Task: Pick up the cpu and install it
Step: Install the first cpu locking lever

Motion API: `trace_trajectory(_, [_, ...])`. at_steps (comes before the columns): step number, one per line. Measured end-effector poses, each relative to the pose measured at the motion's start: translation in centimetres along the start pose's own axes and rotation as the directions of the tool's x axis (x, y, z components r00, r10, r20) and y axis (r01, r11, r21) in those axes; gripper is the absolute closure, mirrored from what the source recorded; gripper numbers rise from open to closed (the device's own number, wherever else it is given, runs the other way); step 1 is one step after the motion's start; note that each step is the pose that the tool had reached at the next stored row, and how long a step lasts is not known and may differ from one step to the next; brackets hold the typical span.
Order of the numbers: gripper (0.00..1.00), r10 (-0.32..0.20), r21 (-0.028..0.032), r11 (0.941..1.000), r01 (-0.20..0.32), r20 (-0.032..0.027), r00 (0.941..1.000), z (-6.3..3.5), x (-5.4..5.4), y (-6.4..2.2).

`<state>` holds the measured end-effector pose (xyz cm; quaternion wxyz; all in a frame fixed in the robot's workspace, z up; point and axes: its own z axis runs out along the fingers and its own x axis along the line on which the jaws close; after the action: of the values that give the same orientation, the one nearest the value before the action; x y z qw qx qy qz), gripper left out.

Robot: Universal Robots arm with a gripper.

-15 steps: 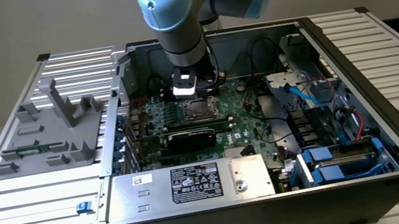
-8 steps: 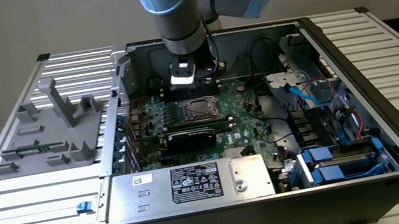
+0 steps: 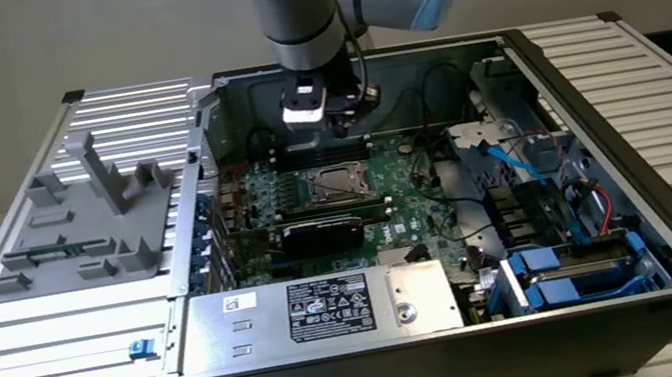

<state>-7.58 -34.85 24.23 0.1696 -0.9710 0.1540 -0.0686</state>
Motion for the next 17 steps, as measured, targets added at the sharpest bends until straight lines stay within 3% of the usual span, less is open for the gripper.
trace_trajectory(6, [0.89, -0.011, -0.0366, 0.9993, 0.011, 0.0013, 0.9999, -0.25, -1.1, 0.3])
trace_trajectory(7, [0.89, -0.011, -0.0437, 0.999, 0.011, 0.0064, 0.9999, -0.29, -1.2, 0.33])
trace_trajectory(9, [0.89, -0.008, -0.0605, 0.9981, 0.009, 0.0314, 0.9995, -0.29, -1.2, 0.35])
trace_trajectory(10, [0.89, -0.006, -0.0641, 0.9979, 0.008, 0.0402, 0.9992, -0.29, -1.2, 0.35])
trace_trajectory(12, [0.89, -0.006, -0.0644, 0.9979, 0.008, 0.0405, 0.9992, -0.29, -1.2, 0.35])
trace_trajectory(13, [0.89, -0.006, -0.0696, 0.9975, 0.009, 0.0409, 0.9991, -0.27, -1.2, 0.31])
trace_trajectory(14, [0.89, -0.008, -0.0841, 0.9964, 0.011, 0.0424, 0.9991, -0.27, -1.2, 0.29])
trace_trajectory(17, [0.89, -0.019, -0.1348, 0.9906, 0.024, 0.0397, 0.999, -0.27, -1.3, 0.26])
